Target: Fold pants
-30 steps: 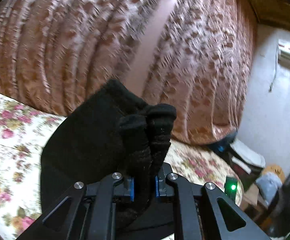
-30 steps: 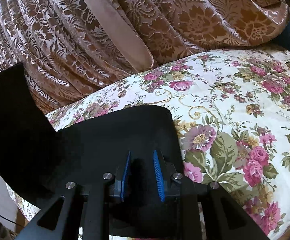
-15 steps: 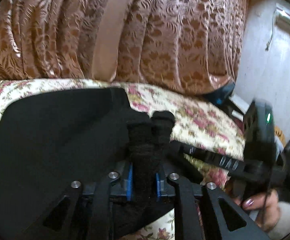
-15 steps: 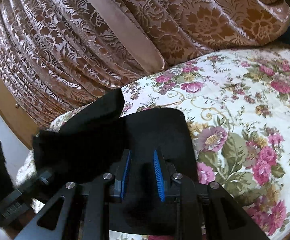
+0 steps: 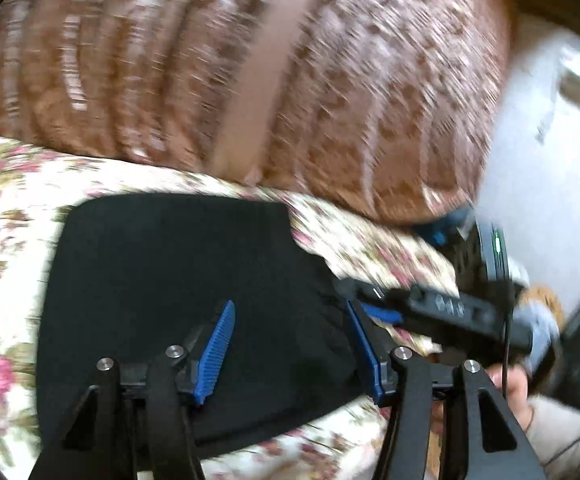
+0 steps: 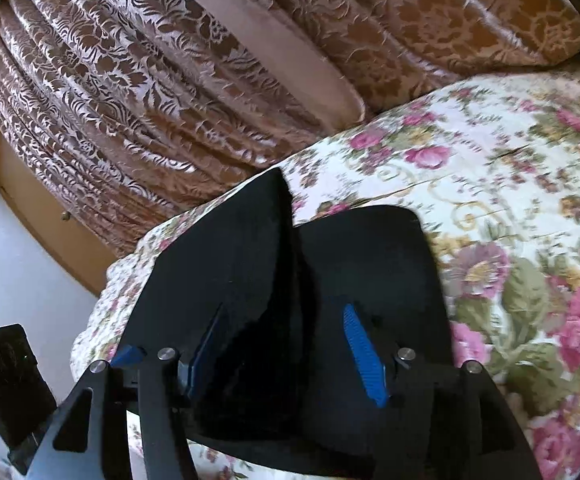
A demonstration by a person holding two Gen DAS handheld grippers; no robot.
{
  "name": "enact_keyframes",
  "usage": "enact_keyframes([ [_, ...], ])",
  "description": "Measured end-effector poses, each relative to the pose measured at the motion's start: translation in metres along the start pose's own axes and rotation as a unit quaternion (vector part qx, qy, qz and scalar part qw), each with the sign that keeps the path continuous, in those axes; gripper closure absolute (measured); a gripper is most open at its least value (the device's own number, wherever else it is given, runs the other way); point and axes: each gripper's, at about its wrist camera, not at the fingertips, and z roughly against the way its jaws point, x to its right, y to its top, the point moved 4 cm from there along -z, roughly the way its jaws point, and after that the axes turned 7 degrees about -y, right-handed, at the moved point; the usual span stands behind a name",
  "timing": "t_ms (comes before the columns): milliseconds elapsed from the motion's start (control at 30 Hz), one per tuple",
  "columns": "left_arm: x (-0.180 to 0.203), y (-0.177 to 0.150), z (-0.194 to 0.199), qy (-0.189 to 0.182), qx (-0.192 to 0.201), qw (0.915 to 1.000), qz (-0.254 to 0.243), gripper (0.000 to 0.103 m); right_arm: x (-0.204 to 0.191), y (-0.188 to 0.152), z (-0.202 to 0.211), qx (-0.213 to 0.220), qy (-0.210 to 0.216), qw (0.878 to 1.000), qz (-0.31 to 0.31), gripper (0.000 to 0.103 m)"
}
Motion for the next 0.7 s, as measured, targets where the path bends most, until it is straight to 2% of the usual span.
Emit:
enact_keyframes([
  [67,-0.023,0.009,0.016,0.037,0.027,0.9988,0.019,0.038,0.0,0.001,-0.011,-0.019,0.009,1.0,-0.014,0.041],
  [167,-0.06,0.015,0.034,0.091,0.054,0.9931,0.05,0.037,-0.001,0.004,-0.026,-0.044,0.014,0.999,-0.025,0.041],
  [267,-0.103,0.012,0.05,0.139,0.067,0.9832,0.098,0.036,-0.005,0.008,-0.039,-0.058,0.018,0.998,-0.02,0.041],
  [300,-0.113,0.01,0.051,0.148,0.065,0.9809,0.107,0.036,-0.006,0.009,-0.043,-0.062,0.02,0.998,-0.021,0.043],
  [333,-0.125,0.006,0.05,0.158,0.057,0.9784,0.12,0.035,-0.007,0.009,-0.049,-0.067,0.016,0.997,-0.023,0.049],
  [367,-0.131,0.001,0.047,0.161,0.047,0.9775,0.128,0.035,-0.009,0.009,-0.052,-0.07,0.013,0.997,-0.024,0.054],
  [400,-0.14,-0.005,0.04,0.164,0.027,0.9761,0.14,0.035,-0.012,0.007,-0.055,-0.074,0.011,0.997,-0.022,0.067],
  [433,-0.144,-0.009,0.037,0.164,0.02,0.9754,0.146,0.034,-0.017,0.005,-0.058,-0.08,0.012,0.997,-0.015,0.075],
  [467,-0.146,-0.012,0.034,0.162,0.014,0.9752,0.15,0.034,-0.021,0.004,-0.06,-0.081,0.009,0.997,-0.007,0.077],
  [500,-0.145,-0.014,0.03,0.158,0.012,0.9762,0.148,0.034,-0.026,0.002,-0.059,-0.076,0.009,0.997,0.006,0.086],
  [633,-0.119,-0.01,0.019,0.139,0.004,0.9847,0.105,0.034,-0.033,0.007,-0.036,-0.036,0.032,0.998,0.031,0.09],
  [700,-0.095,-0.001,0.01,0.127,0.001,0.9898,0.064,0.034,-0.03,0.014,-0.019,-0.018,0.048,0.998,0.026,0.09],
])
